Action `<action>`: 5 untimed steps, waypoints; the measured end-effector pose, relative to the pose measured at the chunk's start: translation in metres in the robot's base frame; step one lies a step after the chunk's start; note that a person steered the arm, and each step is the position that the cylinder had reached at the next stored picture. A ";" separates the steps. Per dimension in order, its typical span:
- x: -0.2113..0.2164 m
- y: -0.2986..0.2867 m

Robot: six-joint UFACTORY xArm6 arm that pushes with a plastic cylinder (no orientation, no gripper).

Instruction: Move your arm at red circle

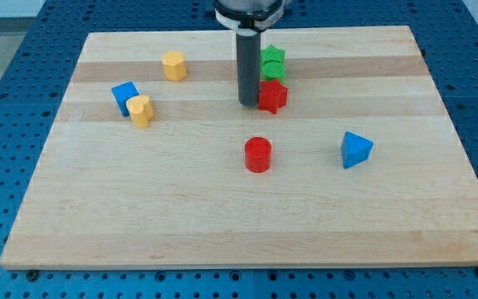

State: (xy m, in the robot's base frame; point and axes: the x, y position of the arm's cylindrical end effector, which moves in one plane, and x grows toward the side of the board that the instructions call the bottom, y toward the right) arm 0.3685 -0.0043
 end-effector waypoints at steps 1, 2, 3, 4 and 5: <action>0.020 -0.008; 0.050 -0.015; 0.073 -0.030; 0.097 -0.047; 0.125 -0.046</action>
State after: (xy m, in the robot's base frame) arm 0.4935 -0.0507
